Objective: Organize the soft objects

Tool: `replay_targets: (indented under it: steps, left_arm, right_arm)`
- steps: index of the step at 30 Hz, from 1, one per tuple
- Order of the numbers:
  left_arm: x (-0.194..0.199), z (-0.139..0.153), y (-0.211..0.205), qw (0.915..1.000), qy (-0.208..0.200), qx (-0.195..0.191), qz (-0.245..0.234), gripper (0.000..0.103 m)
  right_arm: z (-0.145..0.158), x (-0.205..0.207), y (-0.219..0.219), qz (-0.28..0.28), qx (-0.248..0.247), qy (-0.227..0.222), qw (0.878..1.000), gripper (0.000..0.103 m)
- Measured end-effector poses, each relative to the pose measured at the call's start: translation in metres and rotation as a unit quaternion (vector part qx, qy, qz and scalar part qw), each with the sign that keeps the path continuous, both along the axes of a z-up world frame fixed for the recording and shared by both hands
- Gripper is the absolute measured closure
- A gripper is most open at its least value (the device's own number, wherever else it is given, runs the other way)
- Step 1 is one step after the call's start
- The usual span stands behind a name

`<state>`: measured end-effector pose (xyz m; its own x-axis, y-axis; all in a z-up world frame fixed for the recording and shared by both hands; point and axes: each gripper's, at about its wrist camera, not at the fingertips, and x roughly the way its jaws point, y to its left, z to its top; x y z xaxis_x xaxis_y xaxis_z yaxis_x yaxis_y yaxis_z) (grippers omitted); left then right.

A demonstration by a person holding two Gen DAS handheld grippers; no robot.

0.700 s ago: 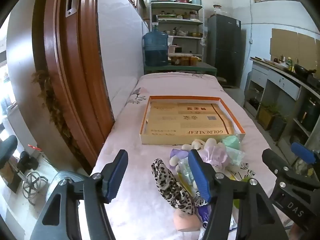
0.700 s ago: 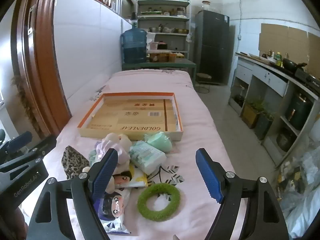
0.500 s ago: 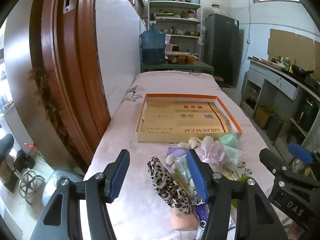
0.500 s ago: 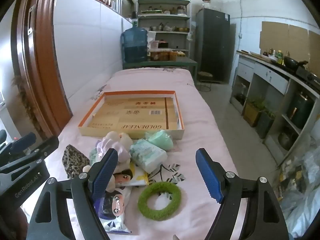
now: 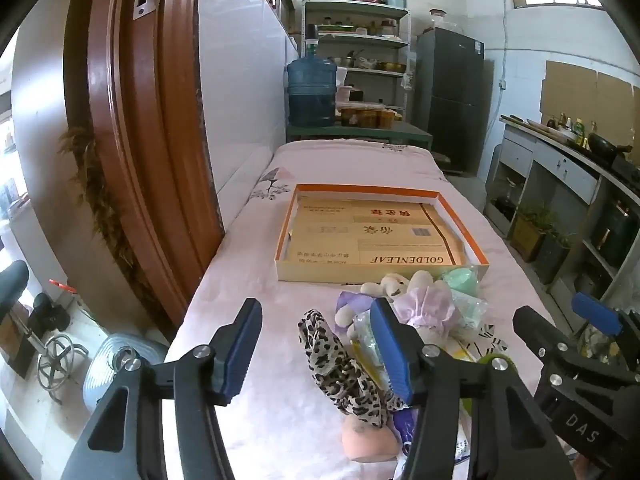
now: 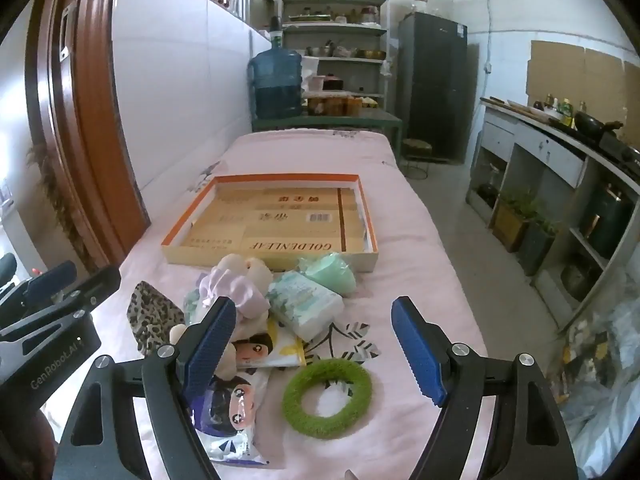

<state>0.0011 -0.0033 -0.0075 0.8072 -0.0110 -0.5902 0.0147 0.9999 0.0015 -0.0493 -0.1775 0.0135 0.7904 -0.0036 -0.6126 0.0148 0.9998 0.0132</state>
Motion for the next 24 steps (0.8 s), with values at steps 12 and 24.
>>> replay_targets:
  steps: [12,24]
  left_arm:
    - [0.0003,-0.0014,0.0002,1.0,-0.001,-0.002,0.003,0.046]
    - [0.0012,0.0001,0.0041,1.0,0.001,-0.006,0.002,0.046]
  right_arm:
    - [-0.0025,0.0031,0.0024,0.004,0.003,0.004,1.0,0.022]
    - [-0.0026,0.0036,0.0039,0.008,0.004,0.006,1.0,0.022]
